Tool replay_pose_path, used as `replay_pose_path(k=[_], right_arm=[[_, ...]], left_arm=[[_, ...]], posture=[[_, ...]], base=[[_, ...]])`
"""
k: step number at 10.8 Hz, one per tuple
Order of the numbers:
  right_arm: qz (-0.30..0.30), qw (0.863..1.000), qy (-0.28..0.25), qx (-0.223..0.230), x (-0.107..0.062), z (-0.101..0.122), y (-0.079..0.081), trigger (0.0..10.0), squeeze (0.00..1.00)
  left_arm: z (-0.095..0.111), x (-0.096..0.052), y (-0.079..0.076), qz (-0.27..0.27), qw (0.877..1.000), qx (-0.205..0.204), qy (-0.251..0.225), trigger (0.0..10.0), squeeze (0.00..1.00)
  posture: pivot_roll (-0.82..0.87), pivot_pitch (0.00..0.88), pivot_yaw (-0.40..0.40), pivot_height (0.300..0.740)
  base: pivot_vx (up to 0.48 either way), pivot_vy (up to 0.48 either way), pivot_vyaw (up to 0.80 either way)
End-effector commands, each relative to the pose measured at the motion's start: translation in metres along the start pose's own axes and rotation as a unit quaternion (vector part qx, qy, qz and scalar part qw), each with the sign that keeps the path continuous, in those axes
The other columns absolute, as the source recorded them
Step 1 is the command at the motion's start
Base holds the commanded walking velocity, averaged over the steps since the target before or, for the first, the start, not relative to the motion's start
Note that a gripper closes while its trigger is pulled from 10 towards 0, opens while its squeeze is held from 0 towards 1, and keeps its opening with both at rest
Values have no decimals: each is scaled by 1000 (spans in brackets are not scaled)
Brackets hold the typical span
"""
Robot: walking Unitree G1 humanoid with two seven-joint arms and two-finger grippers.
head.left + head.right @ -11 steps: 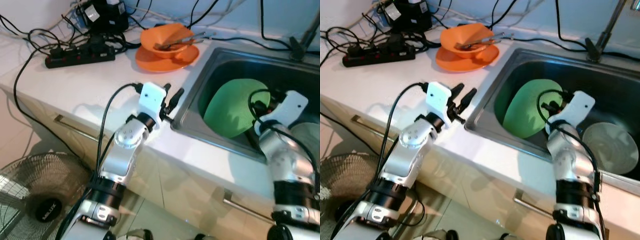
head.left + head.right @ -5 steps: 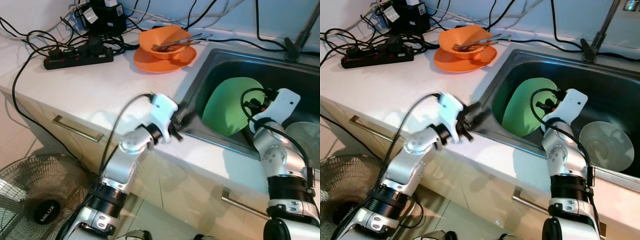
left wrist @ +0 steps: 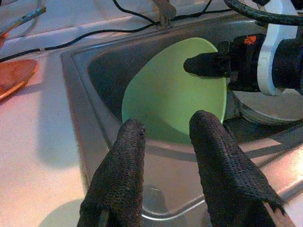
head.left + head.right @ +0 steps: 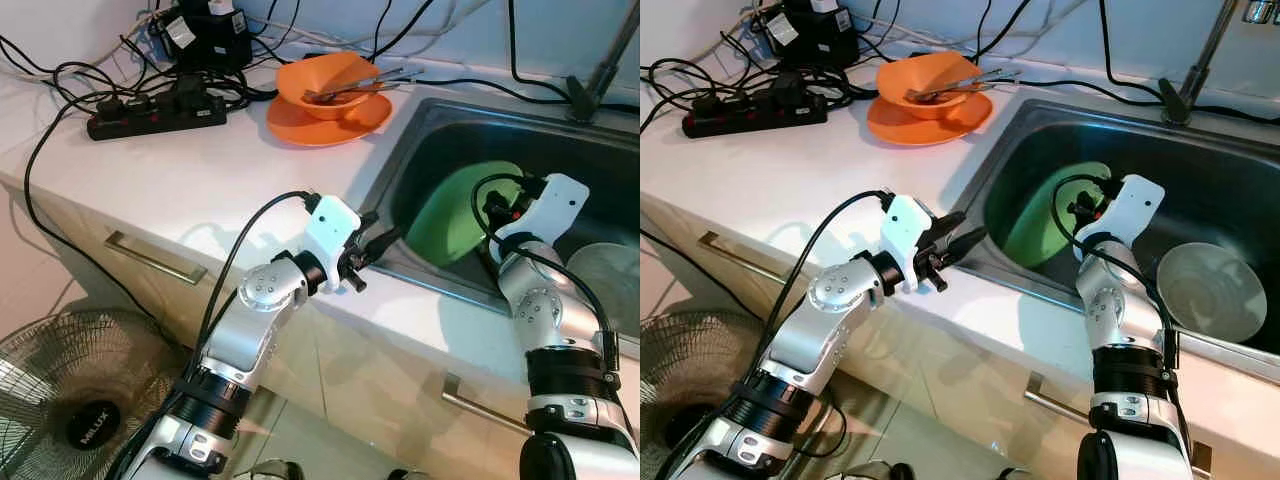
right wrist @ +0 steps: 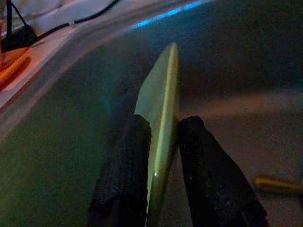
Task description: Kitchen organization
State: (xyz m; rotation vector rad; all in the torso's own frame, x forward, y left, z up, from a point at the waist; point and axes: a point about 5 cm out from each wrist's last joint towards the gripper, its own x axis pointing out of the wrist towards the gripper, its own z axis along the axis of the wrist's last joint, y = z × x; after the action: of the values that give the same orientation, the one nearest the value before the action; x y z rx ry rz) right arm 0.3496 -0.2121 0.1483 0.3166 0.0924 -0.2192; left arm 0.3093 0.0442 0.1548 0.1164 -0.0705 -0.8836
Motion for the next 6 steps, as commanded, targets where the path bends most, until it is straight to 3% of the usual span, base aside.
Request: replay_pose_path(k=[1, 2, 3, 4, 5, 6], right_arm=[[0, 999, -29, -25, 1, 10, 4, 10000, 0], [-2, 998, -46, -45, 1, 15, 2, 10000, 0], [-1, 995, -58, -78, 0, 18, 3, 10000, 1000], [-7, 990, -72, -124, 0, 20, 4, 10000, 1000], [-22, 980, -94, -173, -1, 24, 4, 10000, 0], [-19, 975, -111, -192, -2, 27, 6, 10000, 0]], left_arm=[[-1, -2, 1, 3, 1000, 5, 6, 10000, 0], [-1, -2, 2, 6, 1000, 6, 7, 10000, 0], [-1, -2, 2, 6, 1000, 8, 7, 10000, 0], [-1, -2, 1, 6, 1000, 10, 7, 10000, 0], [-1, -2, 1, 6, 1000, 11, 7, 10000, 0], [-1, -2, 1, 7, 1000, 12, 7, 10000, 0]], posture=[[71, 57, 61, 740], [69, 56, 61, 740], [67, 56, 62, 740], [67, 56, 62, 740], [68, 56, 65, 740], [70, 55, 64, 740]], base=[[0, 0, 0], [0, 0, 0], [0, 0, 0], [0, 0, 0], [0, 0, 0], [0, 0, 0]])
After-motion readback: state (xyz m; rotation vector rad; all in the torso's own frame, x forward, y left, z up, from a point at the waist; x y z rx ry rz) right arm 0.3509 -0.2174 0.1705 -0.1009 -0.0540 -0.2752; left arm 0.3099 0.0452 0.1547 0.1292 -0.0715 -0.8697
